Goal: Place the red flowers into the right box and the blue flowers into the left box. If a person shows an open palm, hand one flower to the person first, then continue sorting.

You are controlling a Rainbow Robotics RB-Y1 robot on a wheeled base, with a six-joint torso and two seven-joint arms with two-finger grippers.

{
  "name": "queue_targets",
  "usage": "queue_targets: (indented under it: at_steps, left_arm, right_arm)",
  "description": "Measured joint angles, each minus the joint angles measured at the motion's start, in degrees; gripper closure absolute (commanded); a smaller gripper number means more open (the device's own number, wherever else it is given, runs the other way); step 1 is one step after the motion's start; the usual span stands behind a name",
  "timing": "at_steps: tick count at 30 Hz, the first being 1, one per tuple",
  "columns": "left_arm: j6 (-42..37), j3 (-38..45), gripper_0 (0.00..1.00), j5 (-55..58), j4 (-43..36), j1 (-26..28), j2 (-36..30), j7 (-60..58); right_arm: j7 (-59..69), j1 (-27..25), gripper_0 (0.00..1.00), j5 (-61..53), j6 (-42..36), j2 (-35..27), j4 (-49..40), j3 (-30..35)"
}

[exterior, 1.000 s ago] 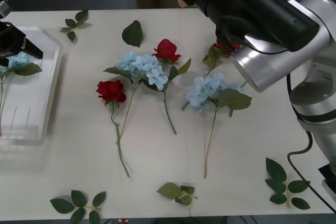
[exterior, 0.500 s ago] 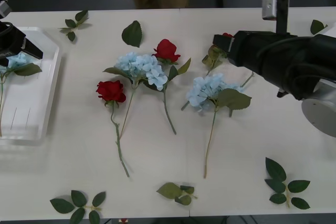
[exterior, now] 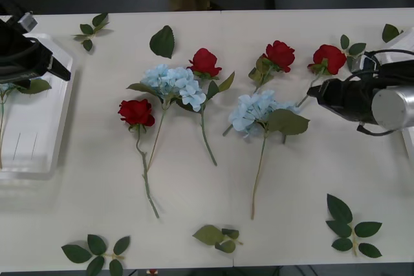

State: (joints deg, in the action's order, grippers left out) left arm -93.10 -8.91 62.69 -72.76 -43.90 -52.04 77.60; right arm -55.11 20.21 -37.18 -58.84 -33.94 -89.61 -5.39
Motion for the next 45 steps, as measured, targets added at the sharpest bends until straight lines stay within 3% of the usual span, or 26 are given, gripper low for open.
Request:
queue_targets:
  at_steps: [8,11,13,15,18,19,20,21,27,32,39,45]
  left_arm:
    - [6.2,-4.0,0.00,-7.4,0.0,4.1,7.4,0.0]
    - [8.3,-7.2,0.00,-8.9,0.0,5.1,9.6,0.0]
    - [8.8,-9.8,0.00,-9.2,0.0,5.3,10.7,0.0]
    - [8.8,-11.7,0.00,-9.3,-0.1,5.3,11.8,0.0]
    - [7.9,-12.8,0.00,-9.4,-0.7,5.3,13.6,-0.1]
    - [6.9,-12.8,0.00,-9.5,-1.4,5.3,14.1,-0.2]
    - [5.3,-12.8,0.00,-9.6,-2.4,5.3,14.5,-0.5]
    - [3.8,-12.8,0.00,-9.9,-3.8,5.3,14.7,-1.2]
    - [-2.5,-14.7,0.00,-11.5,-15.2,5.9,15.0,-12.4]
    - [-2.2,-17.4,0.00,-12.9,-17.8,6.7,15.0,-18.2]
    - [7.1,-17.9,0.00,-19.4,-18.6,12.0,15.0,-18.1]
    - [12.6,-17.6,0.00,-29.6,-24.0,20.9,15.3,-18.2]
  right_arm:
    - [0.0,15.5,0.10,2.2,5.8,5.4,23.0,0.0]
    - [0.0,18.4,0.29,3.3,8.4,5.9,27.4,-0.4]
    - [0.0,19.6,0.53,4.1,10.3,5.9,30.0,-1.5]
    - [0.0,20.4,0.61,4.6,12.1,5.9,32.6,-3.1]
    - [0.0,20.8,0.65,5.7,14.2,5.9,35.7,-6.1]
    - [0.0,20.8,0.71,5.9,14.8,5.9,36.4,-7.2]
    - [0.0,20.9,0.81,6.3,15.5,5.9,36.8,-8.1]
    - [0.0,21.0,1.00,6.8,16.0,5.8,36.9,-8.8]
    - [0.0,21.2,1.00,8.5,16.8,5.8,37.1,-10.4]
    - [0.0,21.3,1.00,8.4,15.4,5.8,36.4,-10.1]
    - [0.0,21.3,1.00,2.2,-3.2,3.2,22.9,-4.2]
    - [-8.6,21.3,1.00,-8.8,-16.5,-7.3,13.7,2.2]
